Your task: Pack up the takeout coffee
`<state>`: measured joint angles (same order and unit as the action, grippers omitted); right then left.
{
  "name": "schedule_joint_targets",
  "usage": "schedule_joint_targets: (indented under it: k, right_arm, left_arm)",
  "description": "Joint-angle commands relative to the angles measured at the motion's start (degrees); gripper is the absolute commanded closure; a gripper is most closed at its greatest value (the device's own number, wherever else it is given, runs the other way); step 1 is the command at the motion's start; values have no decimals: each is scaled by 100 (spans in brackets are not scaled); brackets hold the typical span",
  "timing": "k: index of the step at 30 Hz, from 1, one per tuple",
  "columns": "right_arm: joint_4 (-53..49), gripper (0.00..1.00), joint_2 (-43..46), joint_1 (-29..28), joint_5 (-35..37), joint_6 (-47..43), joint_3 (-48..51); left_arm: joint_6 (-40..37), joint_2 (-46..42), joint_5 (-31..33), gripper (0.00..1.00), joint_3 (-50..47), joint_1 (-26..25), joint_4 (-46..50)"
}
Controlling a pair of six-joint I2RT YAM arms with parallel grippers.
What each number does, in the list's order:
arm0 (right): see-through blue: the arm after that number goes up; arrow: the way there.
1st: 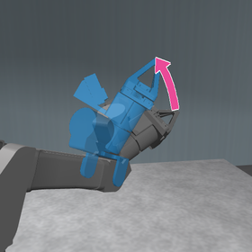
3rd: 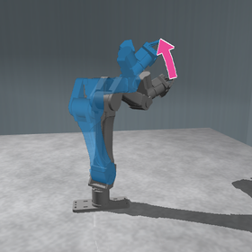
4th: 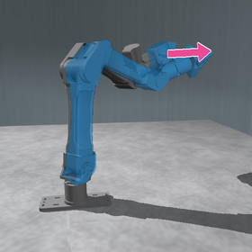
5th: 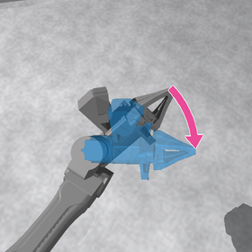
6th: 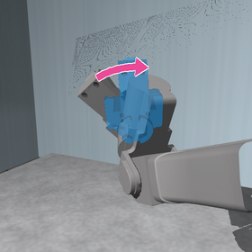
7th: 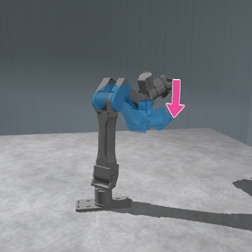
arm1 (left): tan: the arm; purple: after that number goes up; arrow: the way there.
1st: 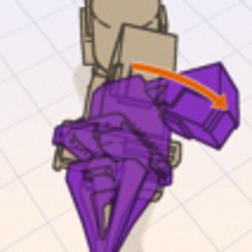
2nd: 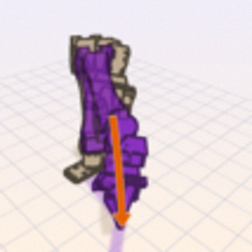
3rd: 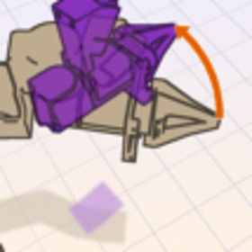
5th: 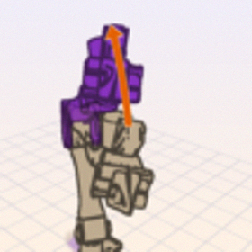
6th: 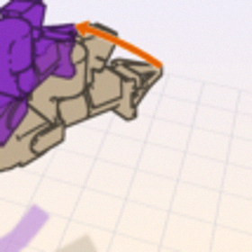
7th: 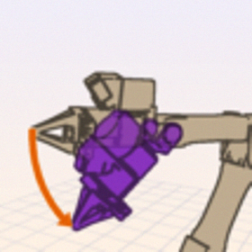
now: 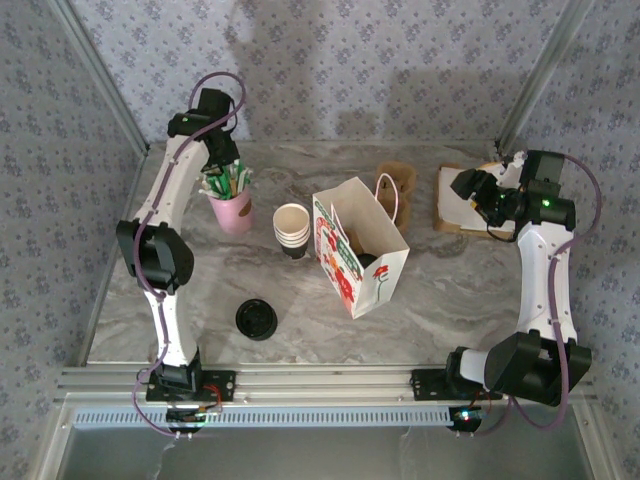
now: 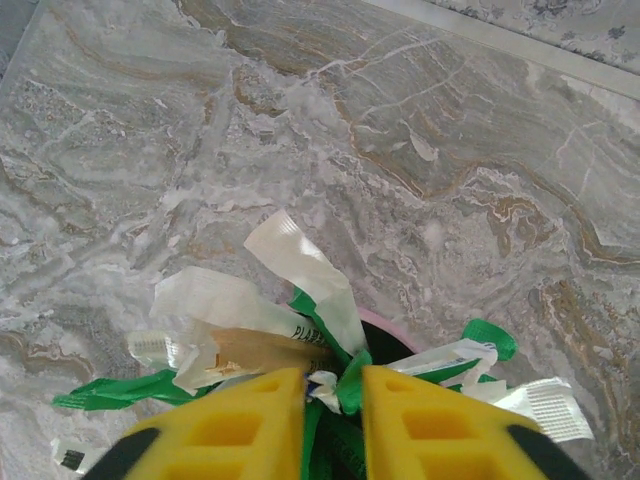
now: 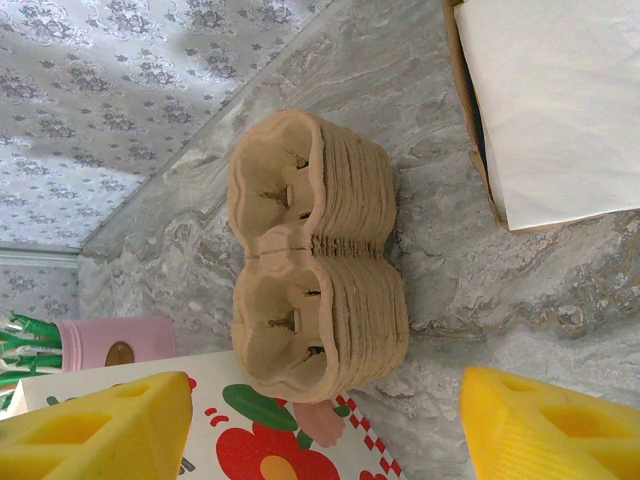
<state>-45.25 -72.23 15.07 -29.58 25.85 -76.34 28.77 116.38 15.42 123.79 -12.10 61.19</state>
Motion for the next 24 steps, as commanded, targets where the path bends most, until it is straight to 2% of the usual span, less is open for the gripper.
schedule_joint_targets:
  k: [1, 9, 18, 24]
  right_arm:
    - [-55, 28, -12, -39, 14, -124, -41]
    - [-66, 28, 19, -55, 14, -106, -50]
    - [-99, 28, 44, -126, 36, -62, -119]
    - [-208, 28, 98, -200, 85, -62, -221]
  left_arm:
    - [14, 49, -66, 85, 40, -3, -73]
    - [14, 0, -61, 100, 75, -3, -52]
    - [-212, -249, 192, 100, 571, -165, 250]
    - [-241, -554, 328, 100, 522, -291, 314]
